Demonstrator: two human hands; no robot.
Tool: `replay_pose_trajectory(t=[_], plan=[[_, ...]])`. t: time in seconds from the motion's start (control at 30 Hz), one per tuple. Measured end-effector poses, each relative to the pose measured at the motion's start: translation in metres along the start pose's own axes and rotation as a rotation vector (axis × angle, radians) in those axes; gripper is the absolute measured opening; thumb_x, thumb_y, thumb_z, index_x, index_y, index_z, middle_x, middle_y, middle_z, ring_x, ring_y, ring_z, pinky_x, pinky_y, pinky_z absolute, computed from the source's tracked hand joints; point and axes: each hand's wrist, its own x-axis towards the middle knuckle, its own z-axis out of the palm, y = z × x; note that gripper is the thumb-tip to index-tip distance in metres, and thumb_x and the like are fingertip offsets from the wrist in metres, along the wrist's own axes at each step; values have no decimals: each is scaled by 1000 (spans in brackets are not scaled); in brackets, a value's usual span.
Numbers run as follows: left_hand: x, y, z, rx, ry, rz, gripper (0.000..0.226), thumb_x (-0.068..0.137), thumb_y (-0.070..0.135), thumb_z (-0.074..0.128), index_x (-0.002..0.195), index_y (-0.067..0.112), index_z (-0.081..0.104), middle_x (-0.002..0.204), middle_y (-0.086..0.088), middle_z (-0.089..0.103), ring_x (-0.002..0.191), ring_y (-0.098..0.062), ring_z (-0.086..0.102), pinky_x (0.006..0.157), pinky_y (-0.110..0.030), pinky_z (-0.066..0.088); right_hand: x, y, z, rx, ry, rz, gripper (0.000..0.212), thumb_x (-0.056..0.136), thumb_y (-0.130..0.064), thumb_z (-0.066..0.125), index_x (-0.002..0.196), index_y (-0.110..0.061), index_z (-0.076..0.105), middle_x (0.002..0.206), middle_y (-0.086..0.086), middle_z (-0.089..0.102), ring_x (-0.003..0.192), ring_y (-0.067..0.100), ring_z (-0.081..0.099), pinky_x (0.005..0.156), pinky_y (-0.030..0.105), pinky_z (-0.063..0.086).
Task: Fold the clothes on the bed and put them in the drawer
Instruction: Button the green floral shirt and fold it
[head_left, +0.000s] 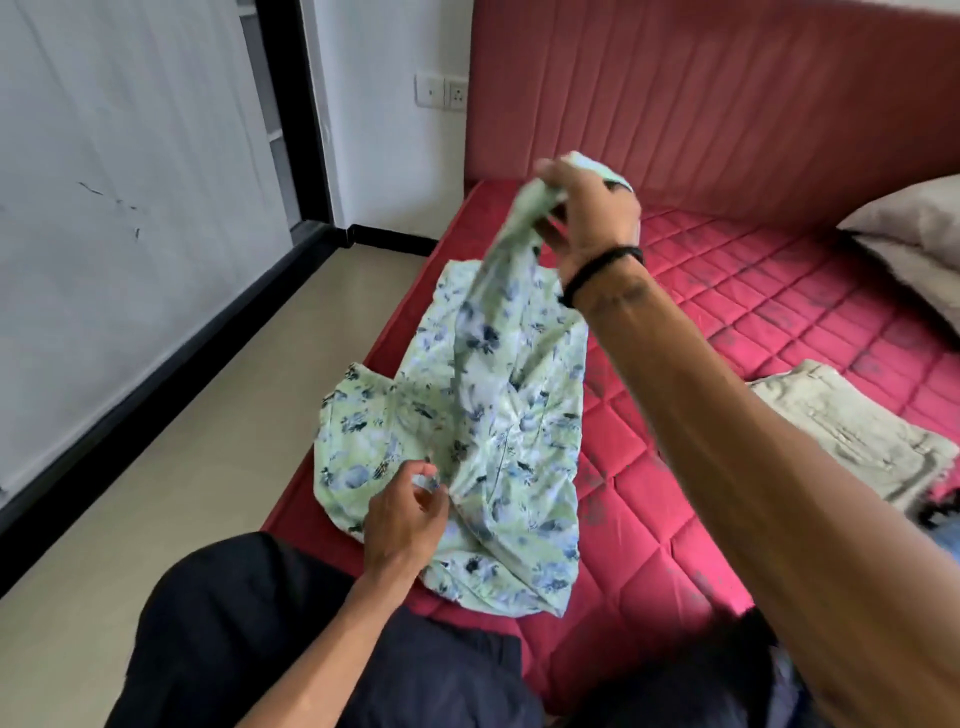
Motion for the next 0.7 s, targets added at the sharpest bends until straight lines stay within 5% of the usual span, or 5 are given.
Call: replay_pose_trajectory(t=[0.13,0.23,0.4,0.57,0.7], plan=[[-8,19,25,140,-93,90,67,77,94,43,119,41,44,99,16,61,83,-7,63,67,-31,57,-10,9,-59,107,-1,51,24,78,-3,78,100,-7,68,85,8,69,88,27,67,72,36,59],[-15,23,37,287,-81,102,53,84,66,64,123,37,44,108,15,65,86,-11,63,72,-34,58,-25,9,-85,64,26,26,19,81,-3,77,98,-7,70,82,7,70,81,24,69,73,36,60],[-13,19,11,89,-3,-86,25,85,27,76,100,32,56,88,12,70,66,-9,64,57,-35,56,-24,-17,-149,28,188,14,12,81,-7,77,82,-16,68,73,2,67,69,20,67,68,33,58],[-16,13,1,209,-80,-18,40,83,28,77,114,33,51,82,14,66,64,-8,63,52,-30,48,-18,-24,-213,-42,395,55,15,81,-13,77,86,-16,64,74,1,62,66,19,64,56,27,57],[-14,13,11,438,-160,293,76,90,7,70,149,36,32,115,5,69,91,-12,66,82,-33,56,-18,-12,-237,-407,607,-37,30,79,-30,77,66,-15,55,68,7,57,57,19,57,52,29,52]])
